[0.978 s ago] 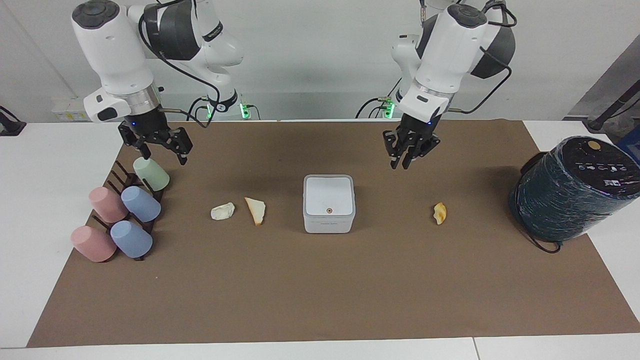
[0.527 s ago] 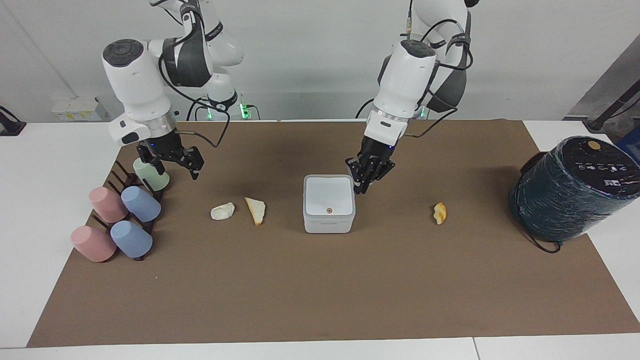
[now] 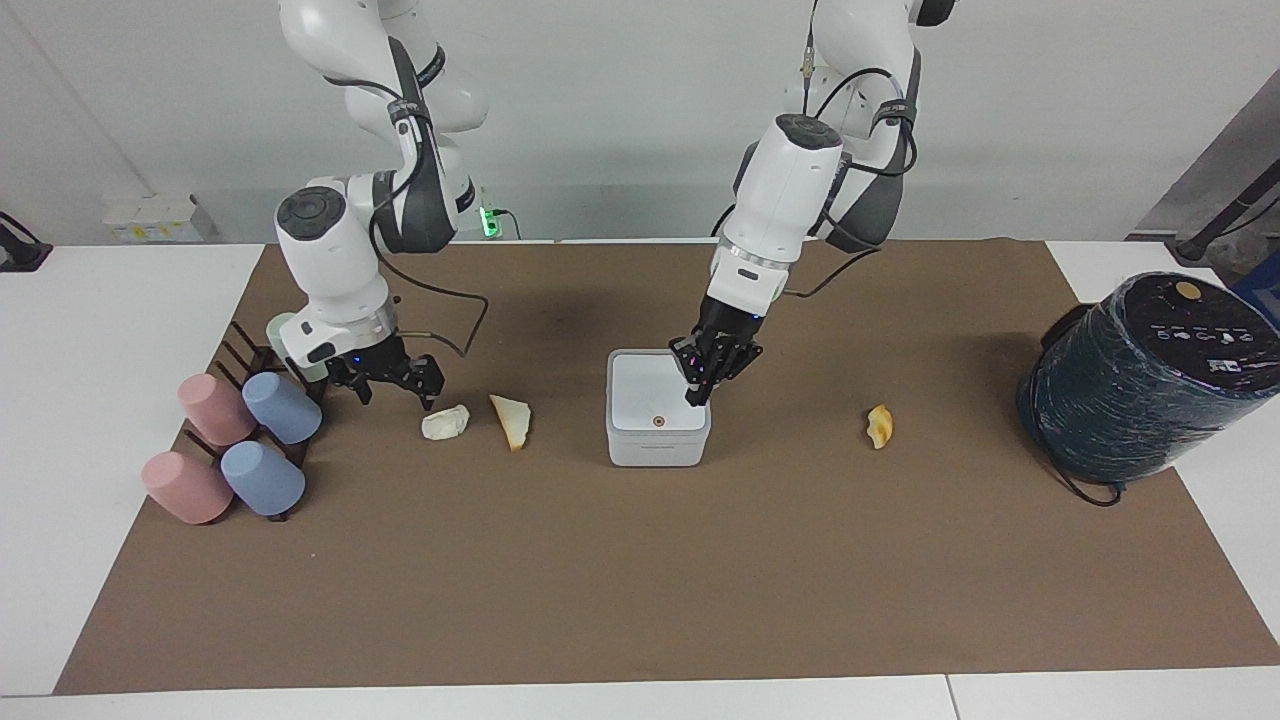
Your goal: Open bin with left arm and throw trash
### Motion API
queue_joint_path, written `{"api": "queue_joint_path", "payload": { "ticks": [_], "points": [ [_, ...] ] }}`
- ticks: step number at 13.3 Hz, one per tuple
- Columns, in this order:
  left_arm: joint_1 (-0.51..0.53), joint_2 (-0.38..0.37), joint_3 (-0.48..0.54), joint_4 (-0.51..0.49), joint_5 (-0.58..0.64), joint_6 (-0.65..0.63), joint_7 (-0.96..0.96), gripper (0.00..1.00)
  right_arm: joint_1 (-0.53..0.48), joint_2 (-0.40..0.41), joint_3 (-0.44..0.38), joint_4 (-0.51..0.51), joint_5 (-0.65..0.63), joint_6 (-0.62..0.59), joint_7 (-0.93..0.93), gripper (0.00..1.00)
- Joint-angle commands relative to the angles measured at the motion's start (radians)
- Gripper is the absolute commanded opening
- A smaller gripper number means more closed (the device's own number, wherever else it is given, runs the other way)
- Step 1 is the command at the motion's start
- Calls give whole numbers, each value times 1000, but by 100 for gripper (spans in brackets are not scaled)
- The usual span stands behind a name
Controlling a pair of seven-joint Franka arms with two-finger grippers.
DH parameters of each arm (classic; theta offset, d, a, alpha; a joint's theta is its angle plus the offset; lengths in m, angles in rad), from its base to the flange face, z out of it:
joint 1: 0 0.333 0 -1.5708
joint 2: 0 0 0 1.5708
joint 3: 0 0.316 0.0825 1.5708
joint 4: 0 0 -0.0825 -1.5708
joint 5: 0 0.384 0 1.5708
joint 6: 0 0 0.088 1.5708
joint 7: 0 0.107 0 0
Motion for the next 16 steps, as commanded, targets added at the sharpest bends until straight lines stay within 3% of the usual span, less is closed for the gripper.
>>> {"api": "queue_joint_path", "payload": {
  "ticks": [1, 4, 6, 7, 8, 9, 10, 14, 16],
  "points": [
    [-23, -10, 14, -68, -18, 68, -5, 11, 0, 12, 2, -52, 1, 68, 5, 100],
    [-49, 26, 15, -76, -18, 94, -7, 11, 2, 29, 2, -96, 1, 122, 11, 100],
    [-52, 43, 15, -77, -18, 111, -7, 11, 2, 24, 4, -122, 1, 136, 16, 88],
    [-54, 55, 15, -77, -18, 117, -5, 11, 20, 23, 4, -124, 1, 136, 46, 71],
    [-64, 72, 15, -77, -18, 125, -7, 11, 23, 23, 4, -124, 1, 137, 77, 45],
    [-69, 89, 15, -79, -18, 140, -7, 12, 23, 24, 5, -124, 1, 137, 91, 9],
    [-78, 112, 15, -80, -18, 164, -7, 12, 23, 24, 4, -124, 1, 137, 103, 0],
    [-80, 132, 18, -67, -18, 185, -7, 13, 20, 30, 4, -92, 3, 136, 171, 0],
    [-63, 112, 23, -10, -15, 73, -4, 13, 20, 23, 4, -49, 3, 127, 183, 0]
  ]
}}
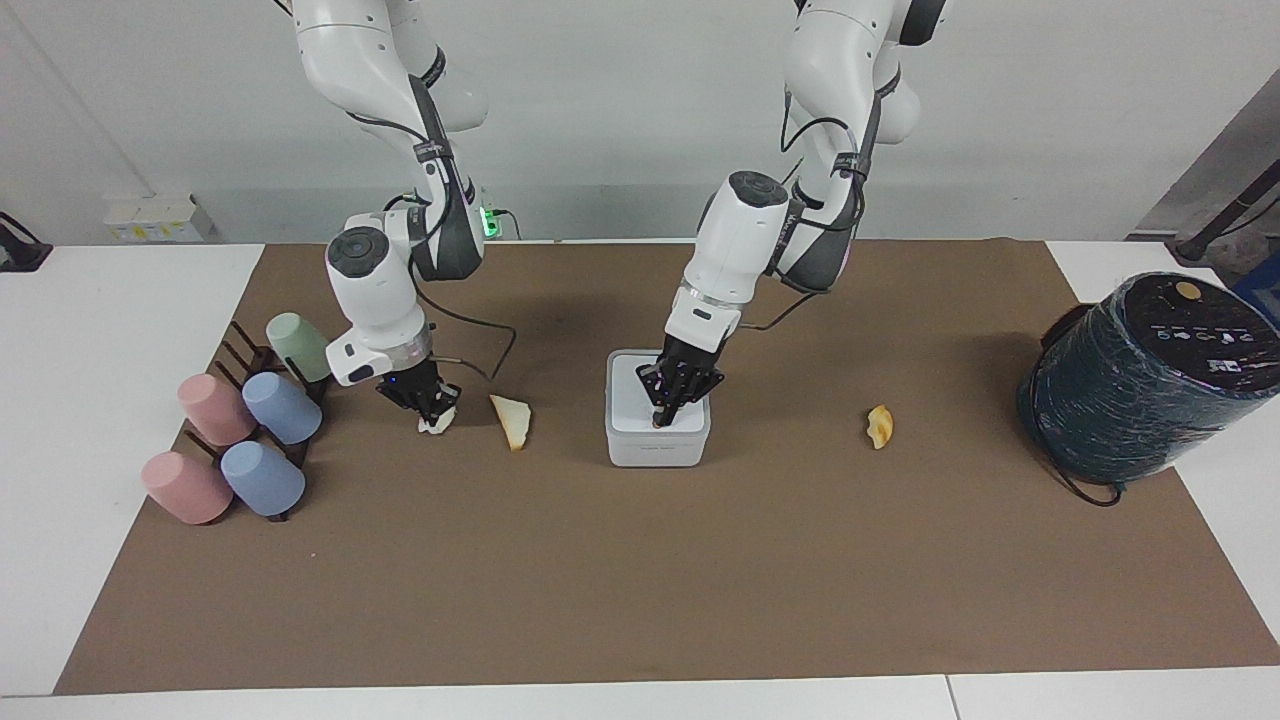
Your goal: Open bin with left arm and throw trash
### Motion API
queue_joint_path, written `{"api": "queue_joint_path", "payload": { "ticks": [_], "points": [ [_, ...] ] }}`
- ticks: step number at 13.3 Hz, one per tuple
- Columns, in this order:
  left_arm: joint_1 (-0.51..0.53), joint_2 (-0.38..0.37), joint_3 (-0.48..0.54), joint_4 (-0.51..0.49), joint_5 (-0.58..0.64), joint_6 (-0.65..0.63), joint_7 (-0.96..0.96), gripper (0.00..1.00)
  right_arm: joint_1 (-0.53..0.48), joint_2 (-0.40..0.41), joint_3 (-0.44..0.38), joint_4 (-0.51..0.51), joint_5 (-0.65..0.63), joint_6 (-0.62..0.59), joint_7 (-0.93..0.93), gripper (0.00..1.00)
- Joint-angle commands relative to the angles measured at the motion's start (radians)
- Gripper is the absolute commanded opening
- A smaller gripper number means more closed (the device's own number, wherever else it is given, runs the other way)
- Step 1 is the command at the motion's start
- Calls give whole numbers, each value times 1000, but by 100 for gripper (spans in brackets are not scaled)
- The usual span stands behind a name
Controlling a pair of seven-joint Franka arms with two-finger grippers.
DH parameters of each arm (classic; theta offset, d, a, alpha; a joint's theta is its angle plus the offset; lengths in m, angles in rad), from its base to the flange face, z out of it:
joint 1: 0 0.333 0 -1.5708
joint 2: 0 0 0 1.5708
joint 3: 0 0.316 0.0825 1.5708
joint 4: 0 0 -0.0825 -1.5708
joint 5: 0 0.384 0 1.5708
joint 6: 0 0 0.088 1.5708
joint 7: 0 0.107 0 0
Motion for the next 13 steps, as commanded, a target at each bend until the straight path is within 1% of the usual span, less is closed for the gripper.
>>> {"api": "queue_joint_path", "payload": {
  "ticks": [1, 3, 4, 5, 6, 7, 8, 10, 11, 12, 13],
  "points": [
    [8, 8, 22, 103, -12, -171, 2, 13, -7, -21, 5, 46, 2, -3, 45, 0],
    [55, 6, 25, 232, 8, -385, 13, 13, -5, -30, 9, 95, 2, -12, 105, 0],
    [92, -3, 25, 269, 26, -463, 20, 13, -5, -34, 14, 118, 4, -30, 122, 0],
    [126, -14, 25, 286, 26, -515, 57, 13, -4, -45, 17, 152, 4, -70, 142, 0],
    [149, -24, 25, 286, 25, -546, 114, 13, 7, -47, 37, 195, 7, -124, 182, 0],
    [166, -29, 25, 279, 23, -563, 169, 13, 12, -47, 63, 236, 24, -171, 234, 0],
    [190, -43, 25, 254, 23, -565, 219, 13, 28, -45, 101, 259, 34, -188, 304, 0],
    [236, -72, 26, 187, 23, -565, 333, 16, 77, -38, 123, 270, 35, -147, 474, 0],
    [270, -93, 26, 132, 23, -554, 431, 20, 106, -34, 123, 273, 36, -135, 515, 0],
    [301, -119, 26, 72, 23, -539, 555, 22, 132, -24, 123, 287, 41, -123, 550, 0],
    [327, -136, 26, 21, 23, -512, 650, 28, 169, -10, 123, 301, 41, -112, 612, 0]
  ]
}}
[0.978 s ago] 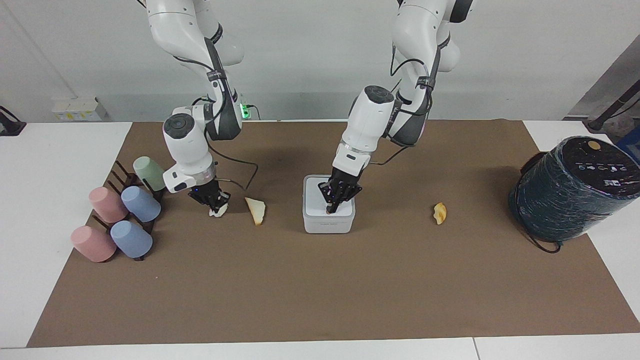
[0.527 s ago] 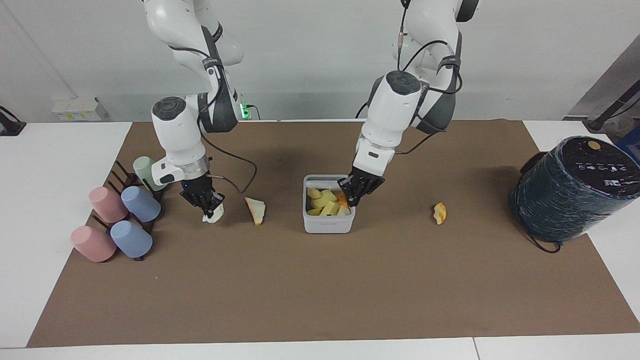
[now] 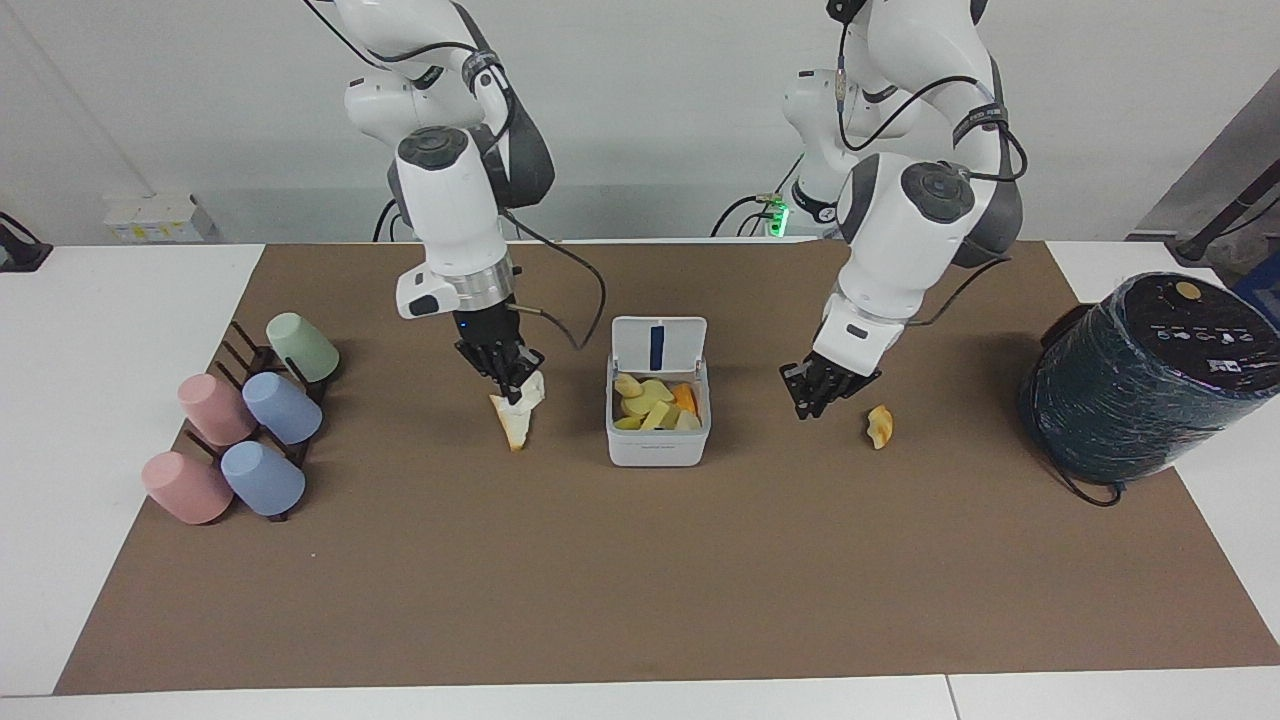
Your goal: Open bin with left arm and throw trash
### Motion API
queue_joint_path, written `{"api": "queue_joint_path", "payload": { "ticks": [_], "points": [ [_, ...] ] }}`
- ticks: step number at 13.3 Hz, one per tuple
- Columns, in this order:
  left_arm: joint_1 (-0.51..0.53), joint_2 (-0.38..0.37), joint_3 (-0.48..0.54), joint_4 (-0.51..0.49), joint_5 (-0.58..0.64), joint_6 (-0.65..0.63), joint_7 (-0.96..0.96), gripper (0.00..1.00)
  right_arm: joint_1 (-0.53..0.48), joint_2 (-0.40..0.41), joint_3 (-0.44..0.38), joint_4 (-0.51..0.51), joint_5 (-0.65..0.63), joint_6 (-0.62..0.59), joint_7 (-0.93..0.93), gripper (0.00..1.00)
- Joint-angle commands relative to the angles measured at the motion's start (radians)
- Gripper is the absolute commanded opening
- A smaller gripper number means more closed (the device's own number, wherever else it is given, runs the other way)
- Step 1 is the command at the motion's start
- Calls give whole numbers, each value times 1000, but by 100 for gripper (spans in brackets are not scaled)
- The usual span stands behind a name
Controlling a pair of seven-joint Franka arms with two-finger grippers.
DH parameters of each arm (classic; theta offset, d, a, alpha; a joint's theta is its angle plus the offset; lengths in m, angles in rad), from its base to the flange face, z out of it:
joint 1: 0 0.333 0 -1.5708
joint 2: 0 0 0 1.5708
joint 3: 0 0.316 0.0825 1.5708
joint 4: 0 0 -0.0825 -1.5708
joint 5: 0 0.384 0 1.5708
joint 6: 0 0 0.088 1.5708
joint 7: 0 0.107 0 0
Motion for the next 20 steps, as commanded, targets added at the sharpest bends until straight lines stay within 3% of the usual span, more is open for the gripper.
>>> {"api": "queue_joint_path", "payload": {
  "ticks": [1, 5, 8, 9, 10, 13, 16, 18, 20],
  "points": [
    [72, -101, -8, -190, 7, 88, 197, 36, 60, 48, -2, 40, 17, 48, 147, 0],
    [158, -132, -6, -350, 7, 263, 408, 67, 138, 122, -2, 87, 17, 131, 355, 0],
    [181, -83, -6, -387, 7, 364, 504, 72, 193, 177, -2, 112, 17, 177, 424, 0],
    [182, -63, -4, -400, 7, 404, 538, 71, 193, 177, -2, 112, 19, 174, 436, 35],
    [188, -43, -4, -404, 7, 426, 582, 71, 195, 177, -1, 112, 16, 168, 452, 96],
    [190, -17, -4, -439, 7, 452, 626, 68, 192, 168, -1, 126, 14, 136, 450, 100],
    [185, -19, -4, -463, 8, 458, 626, 39, 174, 131, -8, 126, -4, 55, 359, 100],
    [185, -19, -4, -460, 7, 452, 626, 5, 125, 115, -11, 124, -4, -5, 213, 100],
    [178, -15, -4, -439, 7, 444, 618, 0, 73, 101, -13, 107, -6, -37, 23, 100]
  ]
}}
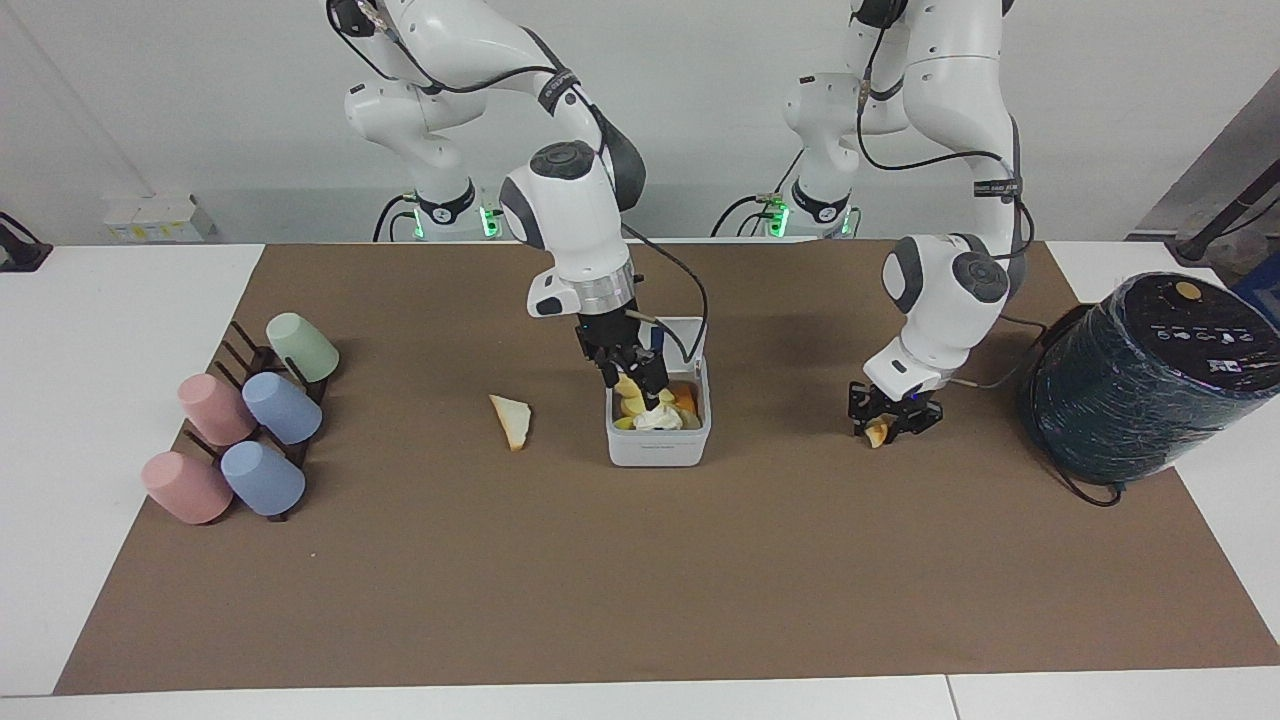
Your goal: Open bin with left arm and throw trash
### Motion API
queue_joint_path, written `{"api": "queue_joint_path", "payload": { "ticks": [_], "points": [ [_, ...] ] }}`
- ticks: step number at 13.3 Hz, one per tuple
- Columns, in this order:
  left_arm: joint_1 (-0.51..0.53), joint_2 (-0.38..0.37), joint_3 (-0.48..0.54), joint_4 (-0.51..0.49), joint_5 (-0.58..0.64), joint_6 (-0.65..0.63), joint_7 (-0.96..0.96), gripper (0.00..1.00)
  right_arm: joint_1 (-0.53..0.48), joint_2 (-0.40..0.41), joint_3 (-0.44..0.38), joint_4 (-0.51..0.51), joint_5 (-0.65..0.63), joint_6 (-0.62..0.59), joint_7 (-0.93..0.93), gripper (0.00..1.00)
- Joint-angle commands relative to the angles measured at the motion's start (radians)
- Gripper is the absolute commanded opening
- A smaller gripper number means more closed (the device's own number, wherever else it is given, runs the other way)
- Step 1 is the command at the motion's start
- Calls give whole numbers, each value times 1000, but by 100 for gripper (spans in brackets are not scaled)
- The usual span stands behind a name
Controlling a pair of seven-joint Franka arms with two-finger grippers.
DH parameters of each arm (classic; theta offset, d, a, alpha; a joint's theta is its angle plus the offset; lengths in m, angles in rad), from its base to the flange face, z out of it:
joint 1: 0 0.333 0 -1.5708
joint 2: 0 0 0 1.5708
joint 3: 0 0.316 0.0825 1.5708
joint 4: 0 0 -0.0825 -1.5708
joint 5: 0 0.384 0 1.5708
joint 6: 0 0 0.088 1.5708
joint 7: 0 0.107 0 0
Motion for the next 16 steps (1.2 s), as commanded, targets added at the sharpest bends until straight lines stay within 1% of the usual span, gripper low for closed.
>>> {"api": "queue_joint_path", "payload": {
  "ticks": [1, 2, 4, 8, 10, 11, 13, 15, 16],
  "points": [
    [-7, -11, -1, 21, 6, 2, -8, 0, -87, -23, 8, -33, -2, -31, -263, 100],
    [-10, -11, -3, 50, 6, -21, -42, 0, -117, -29, 11, -55, -1, -29, -367, 100],
    [-61, -9, -3, 139, 6, -108, -161, 0, -136, -34, 11, -111, -1, -6, -512, 100],
    [-194, -7, -3, 311, 6, -269, -471, 0, -147, -13, 10, -222, -11, 92, -640, 100],
    [-259, 8, -3, 384, 6, -314, -612, 0, -159, 4, 8, -275, -60, 152, -701, 100],
    [-298, 12, -3, 405, 6, -322, -680, 0, -173, 13, 10, -289, -80, 167, -715, 100],
    [-367, 14, -3, 412, 6, -310, -789, 0, -178, 44, 8, -296, -137, 187, -724, 100],
    [-412, 12, -4, 408, 6, -300, -843, 0, -181, 66, 8, -297, -163, 216, -724, 100],
    [-440, 12, -4, 397, 5, -288, -866, 0, -182, 67, 8, -297, -163, 221, -724, 79]
  ]
}}
